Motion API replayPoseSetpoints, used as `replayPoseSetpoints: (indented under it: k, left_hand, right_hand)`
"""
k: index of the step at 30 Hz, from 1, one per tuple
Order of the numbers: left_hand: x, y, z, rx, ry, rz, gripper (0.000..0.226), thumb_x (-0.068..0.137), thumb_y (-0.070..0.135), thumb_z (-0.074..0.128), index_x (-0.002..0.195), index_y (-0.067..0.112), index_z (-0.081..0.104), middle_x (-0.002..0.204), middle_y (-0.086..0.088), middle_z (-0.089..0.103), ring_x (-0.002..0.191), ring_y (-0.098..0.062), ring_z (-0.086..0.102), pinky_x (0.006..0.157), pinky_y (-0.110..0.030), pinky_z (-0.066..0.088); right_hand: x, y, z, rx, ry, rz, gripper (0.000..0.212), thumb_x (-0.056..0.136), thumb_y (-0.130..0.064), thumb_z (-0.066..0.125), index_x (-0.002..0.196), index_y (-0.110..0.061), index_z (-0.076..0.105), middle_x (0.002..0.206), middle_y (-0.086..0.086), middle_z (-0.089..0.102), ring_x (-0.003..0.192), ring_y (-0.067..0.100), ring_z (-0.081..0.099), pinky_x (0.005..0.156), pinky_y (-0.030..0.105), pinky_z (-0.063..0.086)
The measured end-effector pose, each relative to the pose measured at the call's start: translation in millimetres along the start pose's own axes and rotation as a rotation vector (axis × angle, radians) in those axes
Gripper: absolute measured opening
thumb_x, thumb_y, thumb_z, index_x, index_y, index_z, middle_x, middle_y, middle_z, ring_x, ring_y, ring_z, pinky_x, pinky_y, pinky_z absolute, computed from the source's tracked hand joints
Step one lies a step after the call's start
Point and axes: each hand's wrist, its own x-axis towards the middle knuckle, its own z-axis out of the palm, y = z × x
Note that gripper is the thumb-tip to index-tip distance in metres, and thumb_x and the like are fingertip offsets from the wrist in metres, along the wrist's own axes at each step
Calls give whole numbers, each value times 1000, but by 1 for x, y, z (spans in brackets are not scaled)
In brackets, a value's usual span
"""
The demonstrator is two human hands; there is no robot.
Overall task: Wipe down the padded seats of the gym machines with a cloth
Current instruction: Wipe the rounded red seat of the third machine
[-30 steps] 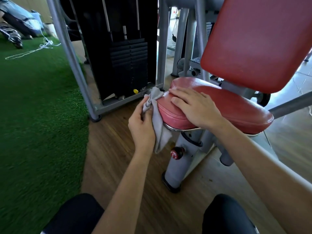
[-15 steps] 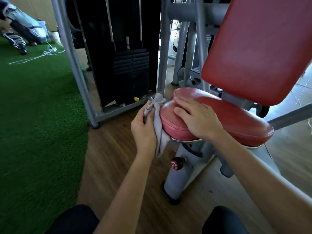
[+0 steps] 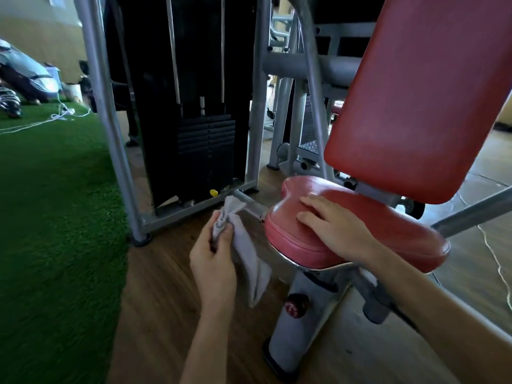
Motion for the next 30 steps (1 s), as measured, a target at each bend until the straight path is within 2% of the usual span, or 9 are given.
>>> replayPoseSetpoints:
  k: [3,5,7,9,11,14,18,22,30]
  left_hand:
    - [35,-2,-20,4,-35,9,36,101,16,54,135,27,59,115,20,65,100,19,59,80,-10,51]
    - [54,-3,-26,17,-99,27,35,102,16,53,135,27,59,113,23,65,100,22,58,77,-4,49]
    - [69,-6,-27,24,-190,25,34,102,16,53,134,27,59,114,22,65,101,21,58,75,0,46]
    - [81,-11,-24,41,-305,18,34,102,16,52,134,25,60,117,19,66,104,17,59,77,-1,47]
    - [90,-13,-20,27,-390,3,34,102,16,53,134,22,61,119,13,68,108,11,61,81,-5,49]
    - [103,-12,-7,-18,-466,-17,33,102,18,53,133,21,63,122,7,71,116,-2,63,92,-20,52]
    - [120,0,27,-102,-470,-72,29,103,19,51,128,19,65,119,6,72,118,-8,64,91,-19,52]
    - [126,19,56,-154,-493,-48,31,104,19,50,132,17,63,125,4,71,123,-11,62,104,-28,49]
    - [126,-2,50,-172,-512,-52,35,98,27,52,130,20,64,127,2,70,124,-13,62,110,-38,47]
  right_hand:
    - [13,-9,1,39,19,81,46,87,-59,49,122,-34,63,135,-9,58,129,18,51,111,42,37]
    - [25,-14,2,56,59,138,52,71,-72,45,101,-35,66,117,-13,63,116,15,56,104,47,42]
    - [31,-13,4,111,87,191,55,64,-77,45,95,-36,67,114,-14,63,114,13,56,105,47,42]
    - [33,-11,6,108,99,226,65,66,-81,45,112,-39,65,129,-11,58,125,14,51,111,46,38]
    - [30,-11,4,54,80,282,72,78,-78,45,137,-39,53,150,-8,45,142,16,37,119,45,29]
    - [28,-9,2,-15,43,340,67,93,-65,43,152,-32,39,164,-7,27,154,17,12,122,39,13]
    - [25,1,-1,-36,-22,362,75,91,-71,34,157,-37,26,168,-10,13,155,14,2,125,40,-2]
    - [15,7,-5,-18,-22,324,75,92,-72,32,158,-38,22,168,-12,9,155,10,0,126,39,-3]
    - [15,11,-4,38,26,291,81,82,-81,36,154,-44,29,165,-20,14,153,1,4,126,32,0]
